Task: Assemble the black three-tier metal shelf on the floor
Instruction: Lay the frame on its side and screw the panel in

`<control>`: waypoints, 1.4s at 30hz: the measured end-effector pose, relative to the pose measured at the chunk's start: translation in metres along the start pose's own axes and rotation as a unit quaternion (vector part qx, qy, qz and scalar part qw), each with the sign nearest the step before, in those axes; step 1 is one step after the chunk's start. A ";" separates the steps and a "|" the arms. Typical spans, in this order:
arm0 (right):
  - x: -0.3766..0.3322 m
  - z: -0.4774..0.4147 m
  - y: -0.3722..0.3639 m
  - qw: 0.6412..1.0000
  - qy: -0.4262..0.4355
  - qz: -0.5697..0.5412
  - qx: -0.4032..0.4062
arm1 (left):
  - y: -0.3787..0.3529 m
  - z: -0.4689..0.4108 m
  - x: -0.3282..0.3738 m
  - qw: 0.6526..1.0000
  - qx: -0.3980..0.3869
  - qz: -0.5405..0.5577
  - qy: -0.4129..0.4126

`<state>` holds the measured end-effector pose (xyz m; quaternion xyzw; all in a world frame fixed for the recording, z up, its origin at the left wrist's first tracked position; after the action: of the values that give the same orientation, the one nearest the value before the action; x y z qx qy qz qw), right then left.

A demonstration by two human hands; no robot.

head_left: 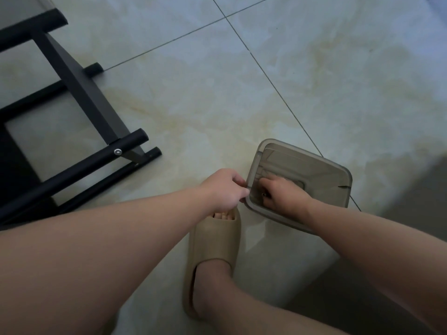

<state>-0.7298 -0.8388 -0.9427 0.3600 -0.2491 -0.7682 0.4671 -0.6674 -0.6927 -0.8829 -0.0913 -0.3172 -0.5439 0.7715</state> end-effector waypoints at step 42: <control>-0.306 -0.049 0.120 0.993 0.113 0.034 -0.008 | 0.276 0.108 -0.130 0.962 0.266 0.024 0.062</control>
<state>-0.5334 -0.6193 -0.7882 0.4325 -0.2002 -0.7082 0.5208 -0.4887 -0.4304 -0.8187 0.1435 -0.3991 -0.4264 0.7989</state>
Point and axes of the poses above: each hand's wrist, its own z-axis away from the middle knuckle, its own y-axis out of the back of the hand, x = y × z, the point moved 8 cm from there along -z, towards the middle knuckle, and after that the axes turned 7 degrees about -z, right-handed, at the moved point
